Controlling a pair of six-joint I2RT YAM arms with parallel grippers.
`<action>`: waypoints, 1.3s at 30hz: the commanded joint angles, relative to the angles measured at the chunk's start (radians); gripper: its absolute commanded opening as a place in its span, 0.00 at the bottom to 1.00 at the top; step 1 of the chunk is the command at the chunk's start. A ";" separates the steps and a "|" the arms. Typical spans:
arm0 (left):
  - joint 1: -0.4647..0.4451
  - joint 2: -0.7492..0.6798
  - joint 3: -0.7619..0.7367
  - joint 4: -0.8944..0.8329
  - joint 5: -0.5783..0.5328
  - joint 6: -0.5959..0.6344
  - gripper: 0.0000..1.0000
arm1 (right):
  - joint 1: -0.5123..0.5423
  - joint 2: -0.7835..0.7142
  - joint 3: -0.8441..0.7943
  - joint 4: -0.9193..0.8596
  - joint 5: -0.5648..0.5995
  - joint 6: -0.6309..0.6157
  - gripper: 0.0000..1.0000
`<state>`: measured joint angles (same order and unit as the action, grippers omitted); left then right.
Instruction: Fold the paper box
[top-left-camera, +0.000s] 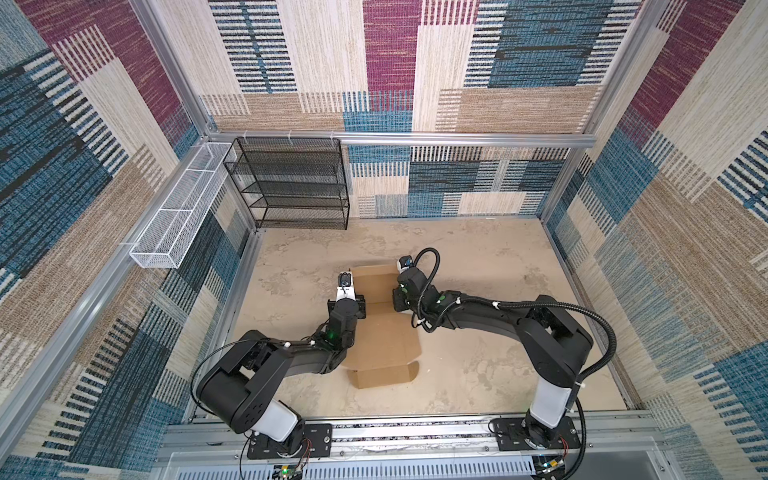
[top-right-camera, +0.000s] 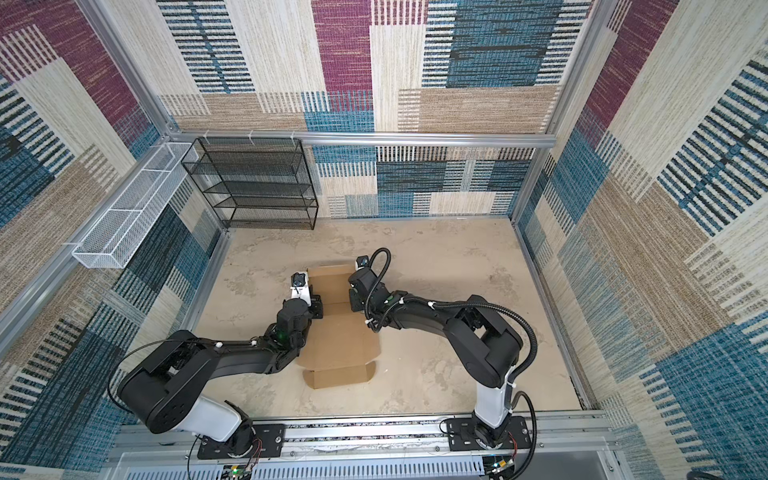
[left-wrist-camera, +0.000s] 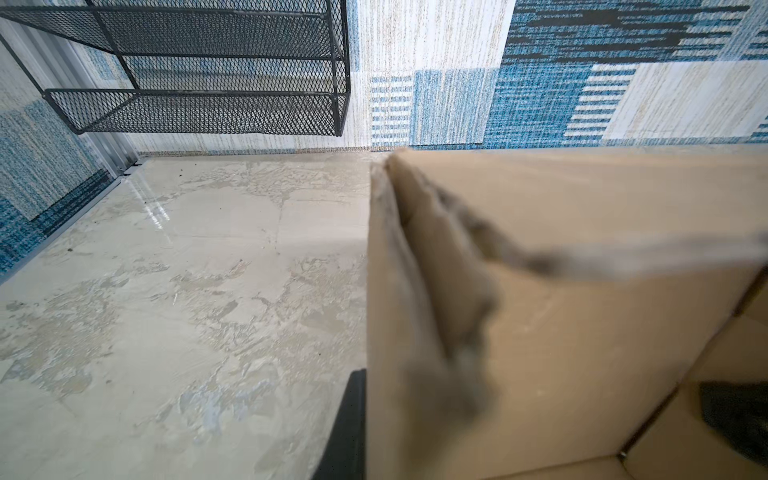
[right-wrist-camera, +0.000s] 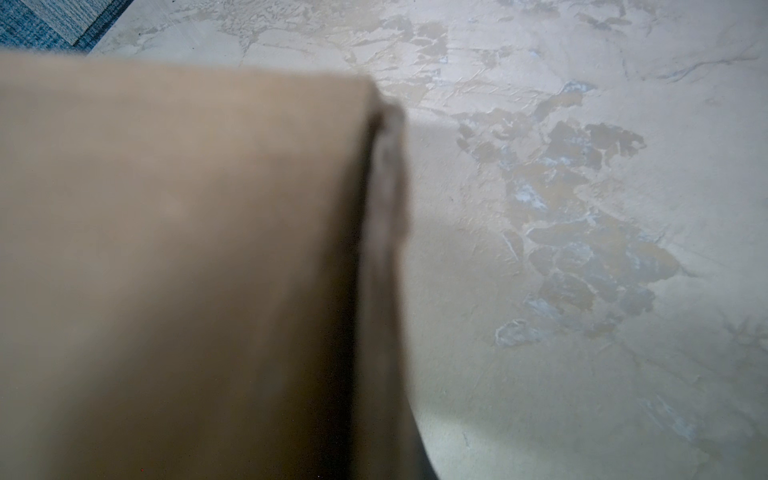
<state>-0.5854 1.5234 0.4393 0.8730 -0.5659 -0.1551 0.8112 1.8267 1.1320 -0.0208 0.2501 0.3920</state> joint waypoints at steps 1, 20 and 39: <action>0.001 -0.004 0.001 0.012 -0.005 0.032 0.00 | 0.003 -0.003 0.009 0.025 -0.023 0.008 0.00; 0.001 -0.031 -0.002 -0.078 0.013 -0.026 0.23 | 0.006 0.012 0.023 0.015 -0.021 0.021 0.00; 0.001 0.025 -0.062 0.018 0.007 -0.023 0.24 | 0.006 0.001 0.016 0.010 -0.019 0.010 0.00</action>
<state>-0.5854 1.5391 0.3817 0.8528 -0.5499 -0.1833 0.8169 1.8397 1.1507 -0.0475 0.2443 0.4019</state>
